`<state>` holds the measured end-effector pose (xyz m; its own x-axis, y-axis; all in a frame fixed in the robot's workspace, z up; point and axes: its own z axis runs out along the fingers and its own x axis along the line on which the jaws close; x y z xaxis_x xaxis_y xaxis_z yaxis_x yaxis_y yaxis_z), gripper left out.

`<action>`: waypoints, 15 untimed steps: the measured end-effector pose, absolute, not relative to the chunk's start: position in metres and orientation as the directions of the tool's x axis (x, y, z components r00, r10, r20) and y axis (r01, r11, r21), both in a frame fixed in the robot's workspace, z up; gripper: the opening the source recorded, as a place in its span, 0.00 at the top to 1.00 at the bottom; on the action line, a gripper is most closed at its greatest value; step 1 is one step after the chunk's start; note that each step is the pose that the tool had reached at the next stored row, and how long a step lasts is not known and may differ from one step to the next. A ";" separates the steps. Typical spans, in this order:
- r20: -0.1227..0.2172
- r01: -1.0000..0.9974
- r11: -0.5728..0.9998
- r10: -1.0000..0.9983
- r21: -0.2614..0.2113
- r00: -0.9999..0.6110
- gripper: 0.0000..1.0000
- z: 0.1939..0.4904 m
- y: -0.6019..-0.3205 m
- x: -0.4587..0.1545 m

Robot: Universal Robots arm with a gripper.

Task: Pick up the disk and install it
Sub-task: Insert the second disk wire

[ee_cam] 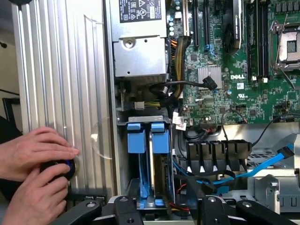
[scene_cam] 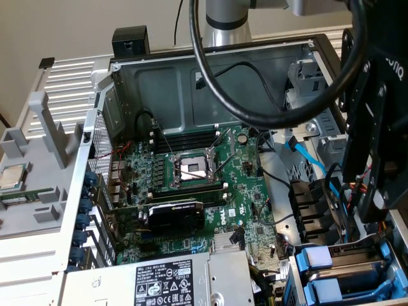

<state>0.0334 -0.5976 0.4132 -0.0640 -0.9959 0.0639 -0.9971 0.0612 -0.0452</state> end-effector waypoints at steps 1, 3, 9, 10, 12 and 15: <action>0.064 -0.997 0.061 -0.996 -0.045 -0.064 0.48 0.413 -0.598 0.033; 0.064 -0.997 0.061 -0.996 -0.045 -0.064 0.48 0.413 -0.598 0.033; 0.063 -0.997 0.061 -0.996 -0.045 -0.064 0.48 0.413 -0.598 0.034; 0.062 -0.997 0.061 -0.996 -0.045 -0.064 0.48 0.413 -0.598 0.035; 0.060 -0.997 0.061 -0.996 -0.045 -0.064 0.48 0.413 -0.598 0.037; 0.060 -0.997 0.061 -0.996 -0.045 -0.064 0.48 0.413 -0.598 0.037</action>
